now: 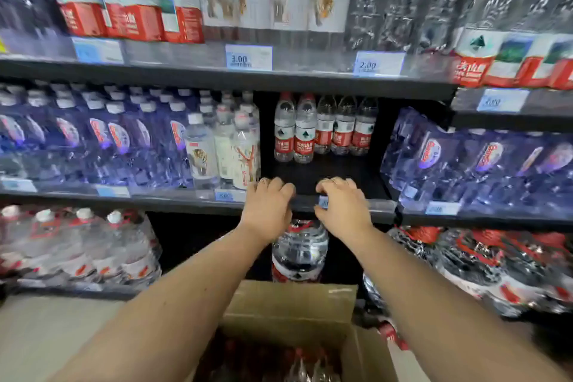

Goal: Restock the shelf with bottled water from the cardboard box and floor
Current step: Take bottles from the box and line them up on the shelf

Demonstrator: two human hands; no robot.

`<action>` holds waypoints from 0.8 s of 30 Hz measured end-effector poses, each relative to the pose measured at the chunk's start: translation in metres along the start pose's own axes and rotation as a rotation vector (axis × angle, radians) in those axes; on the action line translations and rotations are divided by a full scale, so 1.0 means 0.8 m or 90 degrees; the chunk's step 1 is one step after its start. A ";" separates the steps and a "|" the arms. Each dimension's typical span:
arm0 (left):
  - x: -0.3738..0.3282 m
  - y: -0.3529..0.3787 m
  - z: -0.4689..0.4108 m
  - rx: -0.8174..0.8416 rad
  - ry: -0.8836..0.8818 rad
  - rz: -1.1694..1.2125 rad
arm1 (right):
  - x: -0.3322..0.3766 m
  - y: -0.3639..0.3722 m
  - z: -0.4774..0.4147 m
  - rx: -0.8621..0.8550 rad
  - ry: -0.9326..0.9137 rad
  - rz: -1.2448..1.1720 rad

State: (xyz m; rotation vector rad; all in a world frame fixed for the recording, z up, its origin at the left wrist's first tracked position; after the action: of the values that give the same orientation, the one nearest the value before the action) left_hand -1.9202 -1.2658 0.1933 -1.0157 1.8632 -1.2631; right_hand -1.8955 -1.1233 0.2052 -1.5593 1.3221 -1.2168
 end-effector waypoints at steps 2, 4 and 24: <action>-0.003 0.017 0.056 0.039 -0.009 -0.058 | 0.013 0.021 0.054 0.035 0.000 -0.002; -0.005 0.041 0.110 0.064 -0.031 -0.073 | 0.023 0.051 0.104 0.076 0.004 0.021; 0.032 0.356 0.384 0.495 -0.400 0.085 | -0.015 0.404 0.356 0.479 0.430 -0.160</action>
State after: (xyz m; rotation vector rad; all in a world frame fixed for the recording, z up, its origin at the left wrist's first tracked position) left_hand -1.7397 -1.3547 -0.1755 -0.7118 0.8298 -1.2366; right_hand -1.7106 -1.1834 -0.1792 -0.7966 0.8511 -2.2047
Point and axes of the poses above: each hand's wrist, its own z-axis away from the middle knuckle, its own y-axis out of the palm, x = y × z, the point moved 6 cm from there along -z, towards the middle knuckle, and after that the axes turned 3 degrees about z, right-handed, at the moved point
